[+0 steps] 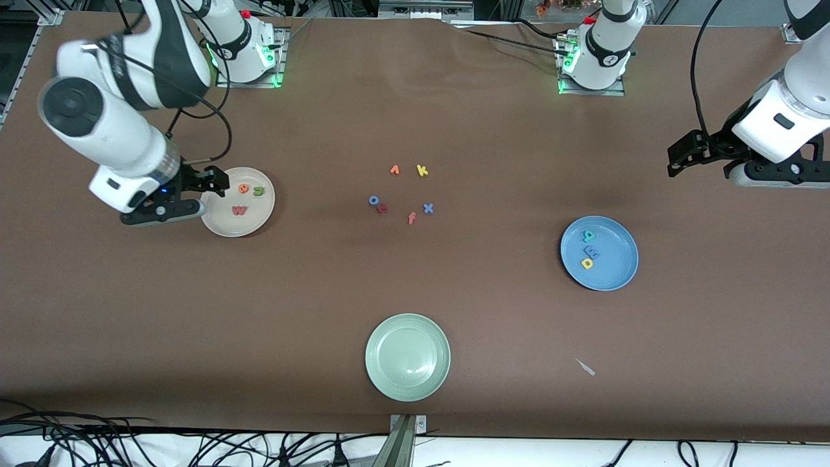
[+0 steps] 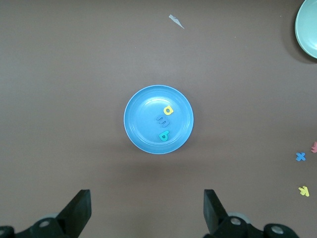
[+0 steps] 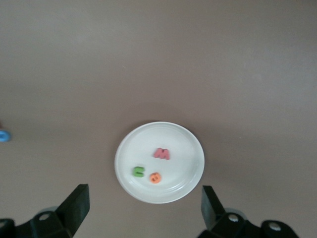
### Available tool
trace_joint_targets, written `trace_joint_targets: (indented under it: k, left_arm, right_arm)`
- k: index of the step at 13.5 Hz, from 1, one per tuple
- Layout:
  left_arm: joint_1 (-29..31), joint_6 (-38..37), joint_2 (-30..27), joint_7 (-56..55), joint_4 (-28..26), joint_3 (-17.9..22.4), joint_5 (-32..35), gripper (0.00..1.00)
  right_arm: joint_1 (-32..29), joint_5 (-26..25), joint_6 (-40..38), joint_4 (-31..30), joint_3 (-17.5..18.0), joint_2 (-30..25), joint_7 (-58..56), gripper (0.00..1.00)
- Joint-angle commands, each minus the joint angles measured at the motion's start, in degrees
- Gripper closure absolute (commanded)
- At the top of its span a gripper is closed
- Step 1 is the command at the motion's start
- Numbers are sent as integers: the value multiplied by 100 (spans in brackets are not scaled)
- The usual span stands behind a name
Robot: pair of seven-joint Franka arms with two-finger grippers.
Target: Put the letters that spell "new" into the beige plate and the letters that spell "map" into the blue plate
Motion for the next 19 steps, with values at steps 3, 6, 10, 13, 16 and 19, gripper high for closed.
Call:
trace_joint_targets:
  k: [3, 6, 10, 13, 16, 19]
  left_arm:
    - [13, -101, -53, 51, 53, -9, 122, 0]
    - [13, -101, -53, 51, 45, -18, 114, 0]
    - [4, -101, -53, 51, 45, -18, 114, 0]
    - [4, -101, -53, 51, 45, -18, 114, 0]
    - [4, -101, -62, 51, 45, -18, 122, 0]
    - [4, -101, -62, 51, 45, -18, 114, 0]
  right_arm:
    - [-11, 228, -696, 909, -177, 99, -26, 0]
    - [-29, 228, -1327, 1322, -230, 126, -34, 0]
    - [-46, 228, -1549, 1552, -222, 99, -34, 0]
    - [-659, 271, -1558, 1561, 250, 64, -43, 0]
    - [-1967, 210, -1558, 1552, 1550, -85, -43, 0]
    - [-2209, 236, -1567, 1526, 1765, -147, -43, 0]
